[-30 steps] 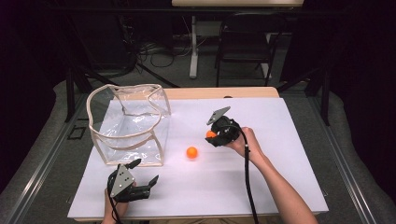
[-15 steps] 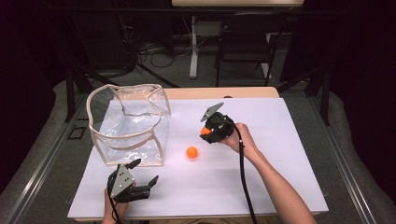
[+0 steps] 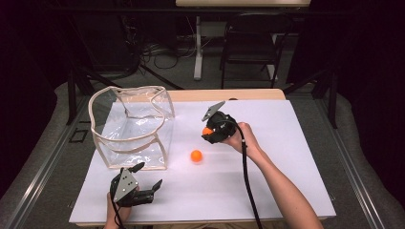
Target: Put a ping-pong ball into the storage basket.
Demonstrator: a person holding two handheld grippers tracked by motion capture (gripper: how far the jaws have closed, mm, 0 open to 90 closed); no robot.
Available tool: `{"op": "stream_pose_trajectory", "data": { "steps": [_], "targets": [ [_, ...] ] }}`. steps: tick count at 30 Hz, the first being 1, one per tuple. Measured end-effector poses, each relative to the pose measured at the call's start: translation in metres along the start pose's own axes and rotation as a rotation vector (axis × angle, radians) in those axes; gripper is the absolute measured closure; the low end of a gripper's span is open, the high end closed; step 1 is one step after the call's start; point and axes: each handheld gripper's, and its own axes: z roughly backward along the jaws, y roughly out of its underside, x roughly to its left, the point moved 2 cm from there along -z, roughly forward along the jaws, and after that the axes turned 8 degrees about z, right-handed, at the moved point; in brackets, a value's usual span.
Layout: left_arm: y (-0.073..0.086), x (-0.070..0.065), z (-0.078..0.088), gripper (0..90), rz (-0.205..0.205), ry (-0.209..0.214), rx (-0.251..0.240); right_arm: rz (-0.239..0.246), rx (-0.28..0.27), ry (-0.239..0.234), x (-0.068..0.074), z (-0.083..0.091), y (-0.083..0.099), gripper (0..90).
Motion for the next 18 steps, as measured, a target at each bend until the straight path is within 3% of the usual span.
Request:
{"op": "stream_pose_trajectory", "data": {
  "steps": [18],
  "targets": [
    [0.000,0.000,0.000,15.8,-0.006,-0.001,-0.005,0.018,-0.012,-0.001,-0.004,0.001,-0.018,51.3]
  ]
}}
